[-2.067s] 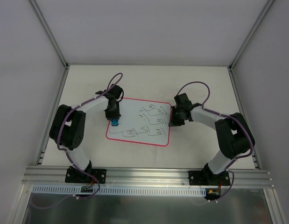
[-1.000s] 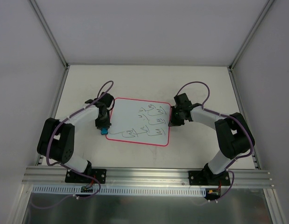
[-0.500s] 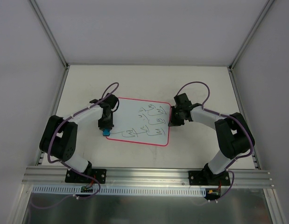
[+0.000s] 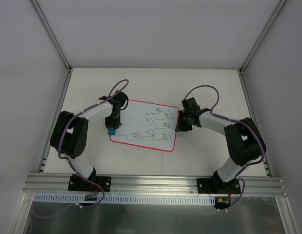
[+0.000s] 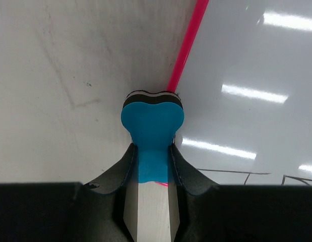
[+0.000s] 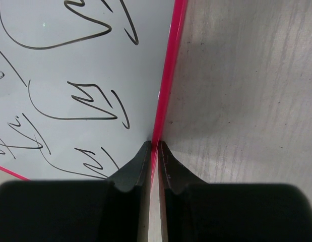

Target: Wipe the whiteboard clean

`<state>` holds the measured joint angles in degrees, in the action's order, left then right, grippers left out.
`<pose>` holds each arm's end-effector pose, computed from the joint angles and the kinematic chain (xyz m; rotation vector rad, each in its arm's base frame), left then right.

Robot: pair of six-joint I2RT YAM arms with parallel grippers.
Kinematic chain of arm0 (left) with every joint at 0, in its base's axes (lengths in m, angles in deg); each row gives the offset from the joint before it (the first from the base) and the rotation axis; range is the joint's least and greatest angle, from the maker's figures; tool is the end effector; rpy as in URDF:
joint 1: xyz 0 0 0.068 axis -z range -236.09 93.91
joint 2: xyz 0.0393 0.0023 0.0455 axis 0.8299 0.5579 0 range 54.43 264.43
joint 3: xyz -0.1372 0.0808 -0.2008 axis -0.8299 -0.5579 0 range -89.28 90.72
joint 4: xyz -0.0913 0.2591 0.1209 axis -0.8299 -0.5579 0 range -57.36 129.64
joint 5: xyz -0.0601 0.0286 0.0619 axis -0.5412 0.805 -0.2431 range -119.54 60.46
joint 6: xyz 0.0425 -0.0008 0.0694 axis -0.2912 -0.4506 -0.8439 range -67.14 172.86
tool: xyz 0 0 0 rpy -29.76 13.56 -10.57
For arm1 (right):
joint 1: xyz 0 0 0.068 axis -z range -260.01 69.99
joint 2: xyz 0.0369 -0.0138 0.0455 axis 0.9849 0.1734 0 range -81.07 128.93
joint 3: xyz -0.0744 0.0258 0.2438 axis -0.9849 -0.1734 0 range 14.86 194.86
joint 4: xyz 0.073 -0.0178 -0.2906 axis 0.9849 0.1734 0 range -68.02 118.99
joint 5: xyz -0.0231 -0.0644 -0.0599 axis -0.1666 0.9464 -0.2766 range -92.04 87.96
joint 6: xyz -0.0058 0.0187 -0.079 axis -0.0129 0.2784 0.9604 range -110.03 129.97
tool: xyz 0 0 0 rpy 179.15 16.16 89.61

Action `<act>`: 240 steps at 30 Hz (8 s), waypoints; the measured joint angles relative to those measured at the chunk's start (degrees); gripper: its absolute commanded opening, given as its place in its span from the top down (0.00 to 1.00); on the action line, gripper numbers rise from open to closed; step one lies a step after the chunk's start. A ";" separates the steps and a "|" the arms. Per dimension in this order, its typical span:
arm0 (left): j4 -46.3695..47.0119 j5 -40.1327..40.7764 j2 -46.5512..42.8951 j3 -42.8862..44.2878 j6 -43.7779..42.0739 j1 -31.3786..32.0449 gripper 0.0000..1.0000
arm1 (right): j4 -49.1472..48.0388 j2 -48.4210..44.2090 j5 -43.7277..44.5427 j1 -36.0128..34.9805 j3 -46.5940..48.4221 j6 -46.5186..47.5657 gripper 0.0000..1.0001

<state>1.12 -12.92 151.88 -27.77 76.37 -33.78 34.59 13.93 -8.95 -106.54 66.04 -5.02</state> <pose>0.3376 -0.1167 0.1026 -0.0842 2.7712 0.2258 0.3264 0.1725 0.0847 -0.3089 2.5851 0.4254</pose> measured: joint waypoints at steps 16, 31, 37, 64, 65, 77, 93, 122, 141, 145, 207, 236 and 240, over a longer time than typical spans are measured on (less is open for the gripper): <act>1.57 1.62 4.17 4.35 -1.05 -0.22 1.00 | -0.35 -0.15 -0.02 0.07 -0.31 0.00 0.90; 2.05 -2.62 -5.90 -6.62 -1.05 -0.22 1.00 | -0.42 -0.33 -0.15 0.31 -0.52 0.00 0.90; 1.75 -2.89 -7.06 -7.78 -1.03 -0.22 1.00 | -0.61 -0.33 -0.42 0.42 -0.66 -0.07 0.90; -0.72 -9.09 8.33 9.90 3.43 21.29 1.00 | -3.91 -1.25 -2.03 1.11 -3.06 -2.58 0.91; 0.11 -9.29 7.41 8.70 3.61 20.37 1.00 | -4.17 -1.25 -2.16 1.09 -3.13 -2.60 0.91; 0.48 -2.45 -0.33 -0.74 0.48 3.06 1.00 | -5.11 -1.18 -2.84 1.03 -3.43 -2.73 0.90; -4.39 3.17 0.57 0.68 -5.09 -3.61 1.00 | -5.16 -1.16 -2.84 1.03 -3.41 -2.67 0.90; -5.09 1.81 3.08 3.06 -6.56 0.28 1.00 | -5.14 -0.61 -2.99 0.94 -2.86 -2.58 0.90; -5.70 5.11 10.21 11.98 -7.58 0.61 1.00 | -5.51 -0.15 -3.82 1.38 -2.58 -2.56 0.90; -5.75 6.27 12.00 13.90 -8.20 0.59 1.00 | -5.51 -0.11 -4.09 1.53 -2.58 -2.56 0.90; 0.35 -10.62 12.26 15.30 -1.84 30.34 0.97 | -6.75 -1.88 -3.78 2.71 -4.81 -2.67 0.89; 3.45 -12.92 -3.63 12.17 -1.18 6.56 0.01 | 10.93 -6.40 10.69 -9.79 7.04 -0.63 0.15; 3.67 -12.96 -7.04 8.00 -2.45 -2.14 0.01 | 13.84 -1.90 11.39 -14.34 14.73 -2.51 0.18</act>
<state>4.79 -25.88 144.84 -19.77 73.92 -35.92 48.42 12.03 2.43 -120.88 80.77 -7.53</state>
